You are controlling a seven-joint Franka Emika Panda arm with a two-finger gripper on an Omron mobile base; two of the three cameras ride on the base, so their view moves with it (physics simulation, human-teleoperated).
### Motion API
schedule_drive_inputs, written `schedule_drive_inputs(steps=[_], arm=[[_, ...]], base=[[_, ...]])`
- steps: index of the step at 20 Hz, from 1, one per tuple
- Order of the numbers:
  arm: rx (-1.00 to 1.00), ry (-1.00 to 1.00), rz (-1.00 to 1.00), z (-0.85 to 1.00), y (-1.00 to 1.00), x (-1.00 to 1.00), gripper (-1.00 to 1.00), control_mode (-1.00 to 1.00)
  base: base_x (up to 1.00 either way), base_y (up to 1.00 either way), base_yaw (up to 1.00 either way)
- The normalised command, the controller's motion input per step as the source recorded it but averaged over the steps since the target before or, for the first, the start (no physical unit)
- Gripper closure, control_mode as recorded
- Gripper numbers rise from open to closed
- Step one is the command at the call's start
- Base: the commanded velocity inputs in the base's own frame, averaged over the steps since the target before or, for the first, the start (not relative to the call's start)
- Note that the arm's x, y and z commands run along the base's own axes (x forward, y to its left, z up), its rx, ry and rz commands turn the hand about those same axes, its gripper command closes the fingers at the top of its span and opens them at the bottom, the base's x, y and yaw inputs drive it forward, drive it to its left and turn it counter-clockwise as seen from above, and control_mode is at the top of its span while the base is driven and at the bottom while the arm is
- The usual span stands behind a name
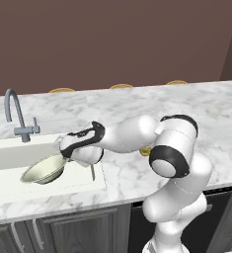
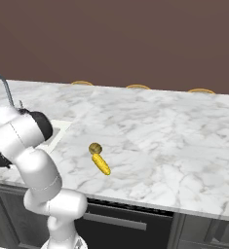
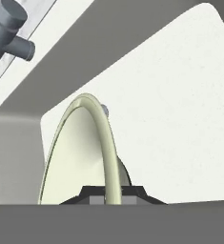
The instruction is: Dump the corn and squash from the bowl so the bowl can be washed. Place the bowl in the sink after clearing the leftovers.
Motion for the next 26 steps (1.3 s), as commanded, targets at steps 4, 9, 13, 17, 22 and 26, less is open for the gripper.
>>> schedule_drive_inputs(steps=[4, 9, 13, 17, 22, 26], arm=[[-0.01, -0.07, 0.0, -0.26, 0.29, 0.1, 1.0, -1.0], [-0.02, -0.02, 0.0, -0.43, 0.35, 0.17, 1.0, -1.0], [-0.07, 0.0, 0.0, -0.29, 0.21, 0.23, 1.0, -1.0], [-0.06, 0.0, 0.0, -0.17, 0.15, 0.31, 1.0, -1.0], [-0.04, 0.05, 0.0, -0.14, 0.2, 0.29, 1.0, -1.0], [-0.07, 0.1, 0.0, -0.11, 0.13, 0.13, 1.0, -1.0]], base=[[0.0, 0.0, 0.0], [0.0, 0.0, 0.0], [0.0, 0.0, 0.0], [0.0, 0.0, 0.0], [0.0, 0.0, 0.0], [0.0, 0.0, 0.0]])
